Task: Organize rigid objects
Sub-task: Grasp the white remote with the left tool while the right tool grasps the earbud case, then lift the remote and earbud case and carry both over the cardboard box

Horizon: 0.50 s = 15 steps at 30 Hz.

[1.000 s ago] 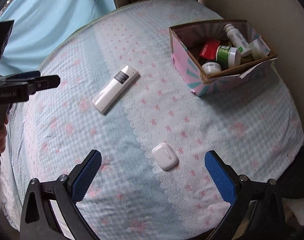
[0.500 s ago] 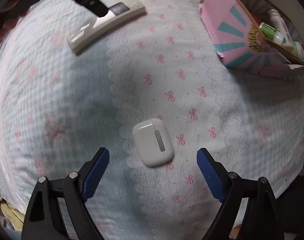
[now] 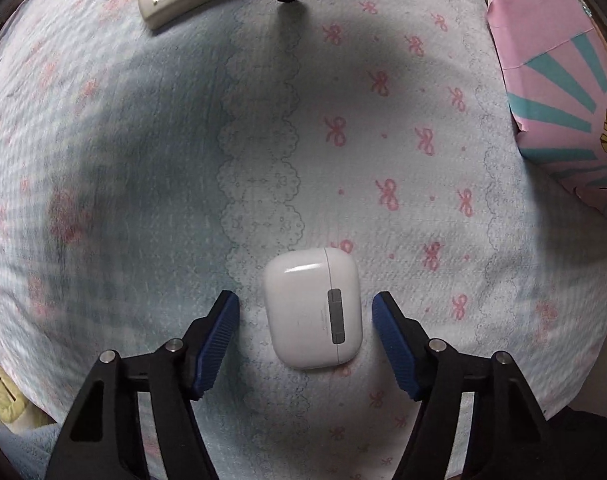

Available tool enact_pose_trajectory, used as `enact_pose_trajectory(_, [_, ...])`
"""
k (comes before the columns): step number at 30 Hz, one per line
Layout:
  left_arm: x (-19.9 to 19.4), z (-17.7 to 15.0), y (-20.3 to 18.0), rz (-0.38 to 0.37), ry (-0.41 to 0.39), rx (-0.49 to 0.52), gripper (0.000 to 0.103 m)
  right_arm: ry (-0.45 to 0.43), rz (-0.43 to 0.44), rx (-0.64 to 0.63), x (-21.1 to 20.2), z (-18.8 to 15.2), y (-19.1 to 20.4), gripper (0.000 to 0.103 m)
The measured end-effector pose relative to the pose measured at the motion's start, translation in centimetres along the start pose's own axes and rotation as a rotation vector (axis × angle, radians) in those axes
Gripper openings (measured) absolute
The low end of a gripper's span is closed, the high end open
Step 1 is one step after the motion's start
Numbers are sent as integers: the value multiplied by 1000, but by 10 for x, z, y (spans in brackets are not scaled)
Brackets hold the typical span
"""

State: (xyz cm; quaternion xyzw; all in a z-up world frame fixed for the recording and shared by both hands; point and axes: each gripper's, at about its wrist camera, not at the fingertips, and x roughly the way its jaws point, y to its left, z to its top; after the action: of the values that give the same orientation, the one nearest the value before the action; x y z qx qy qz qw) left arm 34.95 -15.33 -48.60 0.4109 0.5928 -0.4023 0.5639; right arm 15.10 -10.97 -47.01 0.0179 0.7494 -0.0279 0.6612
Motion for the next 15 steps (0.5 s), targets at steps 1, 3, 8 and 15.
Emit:
enact_pose_trajectory(1, [0, 2, -1, 5, 2, -2, 82, 4, 12, 2, 1, 0, -1, 62])
enact_pose_trajectory(3, [1, 4, -1, 9, 3, -6, 78, 9, 22, 0, 0, 3, -2, 57])
enact_pose_trajectory(8, [-5, 11, 7, 23, 10, -21, 55, 19, 23, 2, -7, 11, -4, 42])
enact_pose_trajectory(15, [-17, -5, 7, 5, -12, -65, 54, 8, 28, 36, -10, 13, -16, 41])
